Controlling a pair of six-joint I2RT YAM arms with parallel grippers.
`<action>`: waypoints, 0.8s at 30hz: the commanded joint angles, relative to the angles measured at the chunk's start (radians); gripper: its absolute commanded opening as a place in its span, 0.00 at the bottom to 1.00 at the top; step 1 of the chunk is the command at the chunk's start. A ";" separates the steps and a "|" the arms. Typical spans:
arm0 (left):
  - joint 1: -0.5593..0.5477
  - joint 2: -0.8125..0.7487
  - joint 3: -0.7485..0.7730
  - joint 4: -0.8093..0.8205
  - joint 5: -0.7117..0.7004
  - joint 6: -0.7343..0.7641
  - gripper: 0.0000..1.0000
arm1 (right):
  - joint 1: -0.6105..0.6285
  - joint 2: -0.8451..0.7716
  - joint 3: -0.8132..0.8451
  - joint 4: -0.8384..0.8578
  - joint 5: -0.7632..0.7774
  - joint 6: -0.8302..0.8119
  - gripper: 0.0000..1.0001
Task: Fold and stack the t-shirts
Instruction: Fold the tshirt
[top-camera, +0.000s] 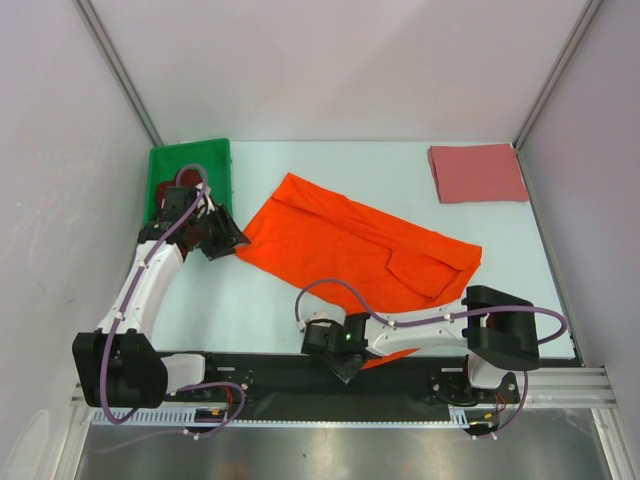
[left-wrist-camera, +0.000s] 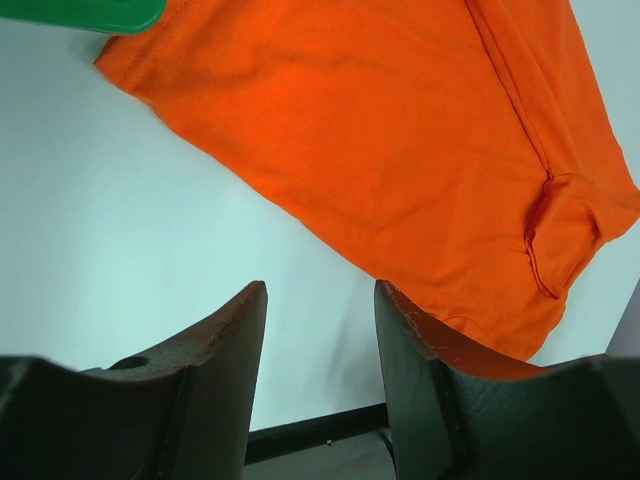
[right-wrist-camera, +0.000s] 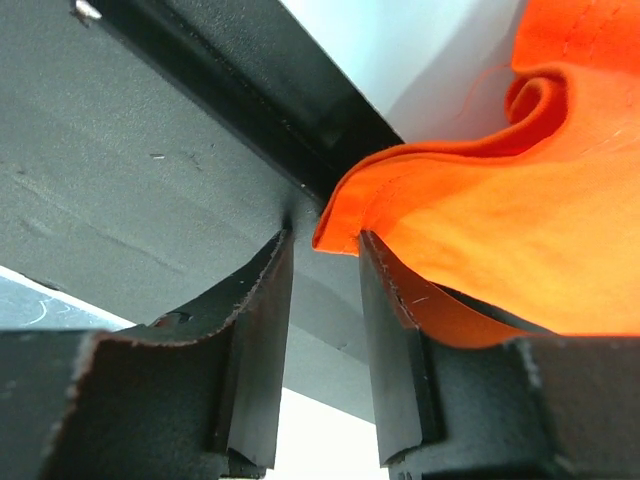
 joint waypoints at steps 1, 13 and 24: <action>0.009 -0.003 0.006 0.027 0.023 0.010 0.53 | -0.015 -0.025 -0.014 0.023 0.010 -0.011 0.37; 0.035 0.019 -0.003 -0.014 -0.107 0.014 0.55 | -0.041 -0.081 -0.007 -0.018 -0.011 -0.026 0.00; 0.035 0.081 -0.057 0.041 -0.188 -0.042 0.66 | -0.031 -0.324 -0.096 -0.090 -0.077 0.069 0.00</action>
